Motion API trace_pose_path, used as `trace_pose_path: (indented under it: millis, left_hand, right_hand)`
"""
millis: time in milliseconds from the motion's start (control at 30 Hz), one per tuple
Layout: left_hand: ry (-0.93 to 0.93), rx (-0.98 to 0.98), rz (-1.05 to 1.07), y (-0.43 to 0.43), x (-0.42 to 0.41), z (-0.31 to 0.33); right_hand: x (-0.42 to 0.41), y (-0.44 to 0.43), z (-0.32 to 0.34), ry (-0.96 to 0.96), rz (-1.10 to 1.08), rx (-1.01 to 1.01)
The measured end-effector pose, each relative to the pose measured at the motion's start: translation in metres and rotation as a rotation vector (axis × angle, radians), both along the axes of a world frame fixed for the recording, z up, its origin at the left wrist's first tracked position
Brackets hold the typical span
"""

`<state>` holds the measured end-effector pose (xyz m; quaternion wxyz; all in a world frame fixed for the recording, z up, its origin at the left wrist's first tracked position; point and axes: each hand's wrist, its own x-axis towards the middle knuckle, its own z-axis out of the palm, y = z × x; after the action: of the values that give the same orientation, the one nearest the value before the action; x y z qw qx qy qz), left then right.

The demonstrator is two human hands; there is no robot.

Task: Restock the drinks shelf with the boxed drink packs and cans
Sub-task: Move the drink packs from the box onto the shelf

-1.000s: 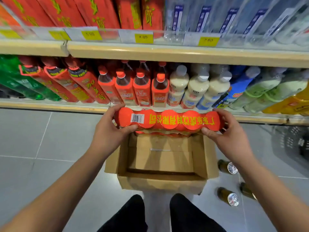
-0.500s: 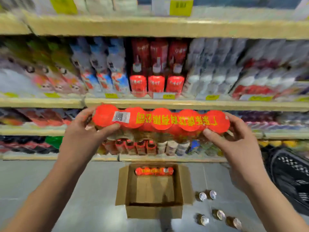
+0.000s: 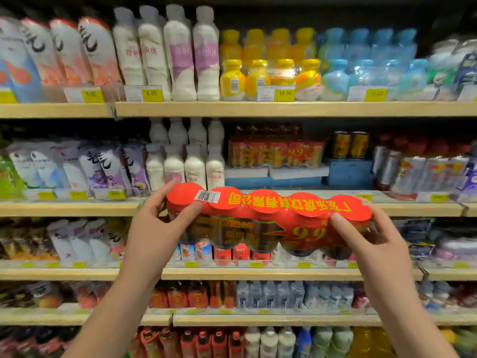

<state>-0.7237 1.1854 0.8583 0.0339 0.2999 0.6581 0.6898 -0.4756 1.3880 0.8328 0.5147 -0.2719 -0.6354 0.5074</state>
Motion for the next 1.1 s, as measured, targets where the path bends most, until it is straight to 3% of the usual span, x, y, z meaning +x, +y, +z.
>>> trace_pose_path:
  millis: [400, 1100]
  left_hand:
    - [0.072, -0.031, 0.024, -0.005, 0.021, 0.036]
    - [0.099, -0.025, 0.039, 0.052, 0.019, 0.031]
  right_hand:
    - [0.013, -0.001, 0.046, 0.056, -0.025, 0.039]
    - [0.014, 0.062, 0.039, 0.016, 0.022, 0.057]
